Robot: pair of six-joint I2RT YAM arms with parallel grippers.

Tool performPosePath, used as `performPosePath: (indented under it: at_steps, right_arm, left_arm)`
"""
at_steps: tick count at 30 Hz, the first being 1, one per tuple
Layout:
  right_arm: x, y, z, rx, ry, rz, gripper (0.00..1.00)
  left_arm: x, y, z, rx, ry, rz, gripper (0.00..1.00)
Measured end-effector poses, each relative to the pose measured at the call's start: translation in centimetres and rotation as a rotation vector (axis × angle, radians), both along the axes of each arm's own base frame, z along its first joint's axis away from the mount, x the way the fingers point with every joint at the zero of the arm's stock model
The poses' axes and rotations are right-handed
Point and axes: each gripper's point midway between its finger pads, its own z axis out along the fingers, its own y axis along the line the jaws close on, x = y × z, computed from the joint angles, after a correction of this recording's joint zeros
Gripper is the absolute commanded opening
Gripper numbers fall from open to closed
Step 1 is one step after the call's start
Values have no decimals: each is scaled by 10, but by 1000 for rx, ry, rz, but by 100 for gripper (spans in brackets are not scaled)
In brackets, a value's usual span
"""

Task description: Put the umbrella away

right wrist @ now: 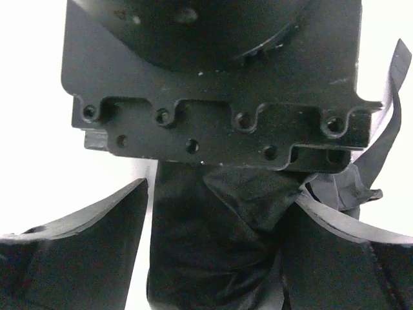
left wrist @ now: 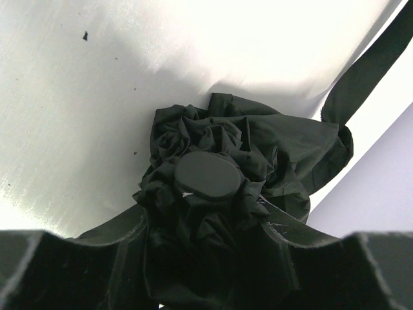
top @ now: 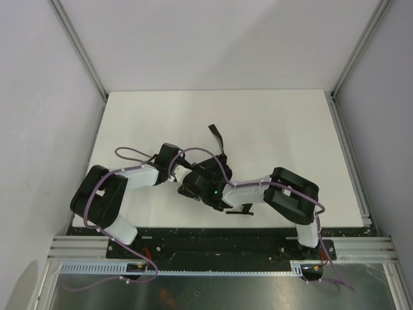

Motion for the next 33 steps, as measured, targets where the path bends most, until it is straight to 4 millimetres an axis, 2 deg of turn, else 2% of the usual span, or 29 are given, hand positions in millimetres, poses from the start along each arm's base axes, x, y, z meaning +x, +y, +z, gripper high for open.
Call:
performPosePath:
  at_steps: [7, 8, 9, 12, 15, 18, 21, 27, 33]
  right_arm:
    - [15, -7, -8, 24, 16, -42, 16]
    - [16, -7, -9, 29, 23, -42, 9]
    - [17, -6, -9, 46, 35, -45, 4]
    - [20, -6, -8, 85, 77, -36, 1]
    - [22, -5, -9, 142, 139, -9, 0]
    - [28, -6, -9, 218, 217, 16, 0]
    - [36, -7, -8, 313, 312, 47, 0]
    - [36, -5, -6, 485, 507, 138, 0]
    - [28, -4, -3, 636, 709, 205, 0]
  left_arm:
    - [3, 0, 0, -2, 7, -4, 0]
    - [3, 0, -1, 0, 7, -5, 1]
    - [4, 0, -1, 5, 7, -6, 8]
    - [6, 1, 0, 21, 0, -8, 45]
    - [8, 3, 1, 32, -8, -10, 72]
    - [10, 6, 8, 33, -29, -26, 94]
    - [11, 13, 16, 47, -55, -37, 99]
    - [20, 26, 29, 34, -92, -20, 99]
    - [21, 17, 37, -14, -113, -48, 99]
